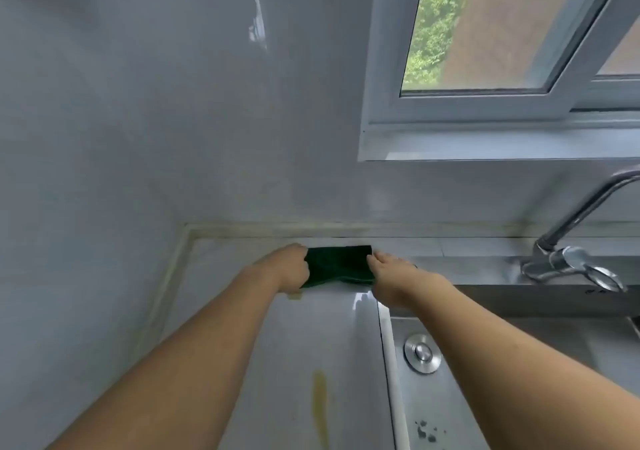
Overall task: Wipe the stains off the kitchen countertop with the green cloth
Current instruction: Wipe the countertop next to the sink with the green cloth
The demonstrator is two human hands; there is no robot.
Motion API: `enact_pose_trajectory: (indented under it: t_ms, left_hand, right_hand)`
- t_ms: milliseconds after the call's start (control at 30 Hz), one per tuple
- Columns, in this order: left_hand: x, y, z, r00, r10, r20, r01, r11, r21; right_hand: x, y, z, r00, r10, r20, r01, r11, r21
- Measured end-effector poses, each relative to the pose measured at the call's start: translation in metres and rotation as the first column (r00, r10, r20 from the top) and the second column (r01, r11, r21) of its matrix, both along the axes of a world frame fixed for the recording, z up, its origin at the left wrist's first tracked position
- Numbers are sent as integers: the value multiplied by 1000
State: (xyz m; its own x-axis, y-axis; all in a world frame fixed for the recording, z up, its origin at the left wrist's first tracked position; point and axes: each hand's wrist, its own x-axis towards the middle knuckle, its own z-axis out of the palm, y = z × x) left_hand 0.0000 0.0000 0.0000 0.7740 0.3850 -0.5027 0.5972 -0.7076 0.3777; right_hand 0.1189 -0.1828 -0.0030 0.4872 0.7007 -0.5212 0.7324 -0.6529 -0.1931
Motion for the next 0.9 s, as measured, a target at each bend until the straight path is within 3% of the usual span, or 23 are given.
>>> enact_pose_trajectory:
  t_ms: [133, 233, 433, 567, 900]
  left_hand:
    - [22, 12, -40, 997, -20, 78, 22, 1000, -18]
    - [34, 19, -68, 988, -92, 127, 91, 996, 15]
    - [40, 11, -95, 954, -270, -128, 283, 954, 102]
    - [44, 12, -96, 952, -276, -130, 295, 943, 153]
    - [64, 49, -107, 959, -280, -35, 282, 954, 97]
  right_hand:
    - [14, 25, -34, 997, -28, -75, 31, 999, 45]
    - [24, 42, -59, 999, -20, -46, 24, 997, 69]
    - [36, 61, -98, 1000, 27, -2, -27, 1000, -5]
    - [37, 70, -105, 999, 24, 44, -22, 999, -34]
    - [45, 76, -118, 986, 17, 164, -21, 1000, 23]
